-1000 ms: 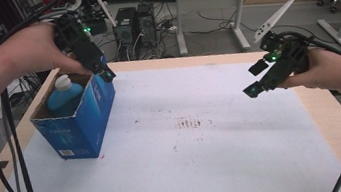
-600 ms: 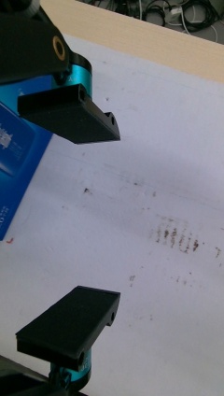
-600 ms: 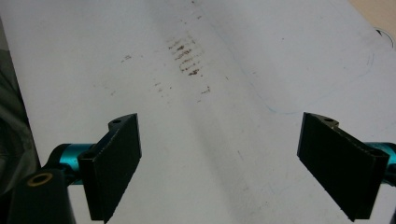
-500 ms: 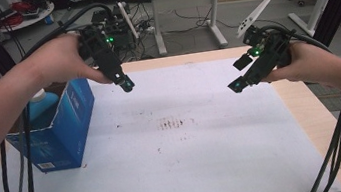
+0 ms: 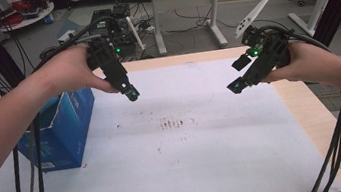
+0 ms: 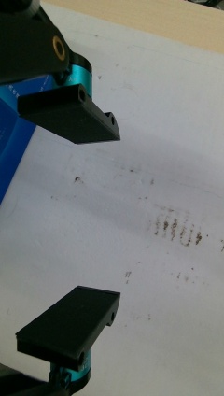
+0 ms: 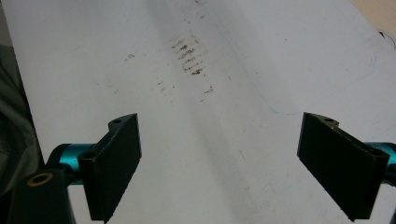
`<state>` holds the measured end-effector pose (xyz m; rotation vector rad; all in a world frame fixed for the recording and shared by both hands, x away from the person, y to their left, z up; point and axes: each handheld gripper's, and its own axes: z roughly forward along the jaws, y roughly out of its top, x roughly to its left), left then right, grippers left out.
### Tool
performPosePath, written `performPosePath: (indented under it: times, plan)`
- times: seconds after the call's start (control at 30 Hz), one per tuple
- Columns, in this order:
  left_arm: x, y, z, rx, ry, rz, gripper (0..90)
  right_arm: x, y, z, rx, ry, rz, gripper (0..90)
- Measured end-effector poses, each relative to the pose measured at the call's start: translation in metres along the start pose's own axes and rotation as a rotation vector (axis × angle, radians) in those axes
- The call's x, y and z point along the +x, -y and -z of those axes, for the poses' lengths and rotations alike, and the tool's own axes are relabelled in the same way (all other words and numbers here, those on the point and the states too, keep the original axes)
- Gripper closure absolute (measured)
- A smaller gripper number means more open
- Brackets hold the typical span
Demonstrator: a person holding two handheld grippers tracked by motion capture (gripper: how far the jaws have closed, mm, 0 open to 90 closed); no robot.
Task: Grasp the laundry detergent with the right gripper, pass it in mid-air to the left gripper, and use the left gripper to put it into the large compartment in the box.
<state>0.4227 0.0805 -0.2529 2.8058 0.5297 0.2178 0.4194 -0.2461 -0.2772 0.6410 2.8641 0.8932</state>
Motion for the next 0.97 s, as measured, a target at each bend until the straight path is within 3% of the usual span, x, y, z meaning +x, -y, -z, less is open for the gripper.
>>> performPosePath:
  times: [0.97]
  plan:
    - [0.0009, 0.0066, 0.0006, -0.001, -0.001, 0.012, 19.4, 0.0009, -0.0031, -0.0026, 0.015, -0.01, 0.011, 13.3]
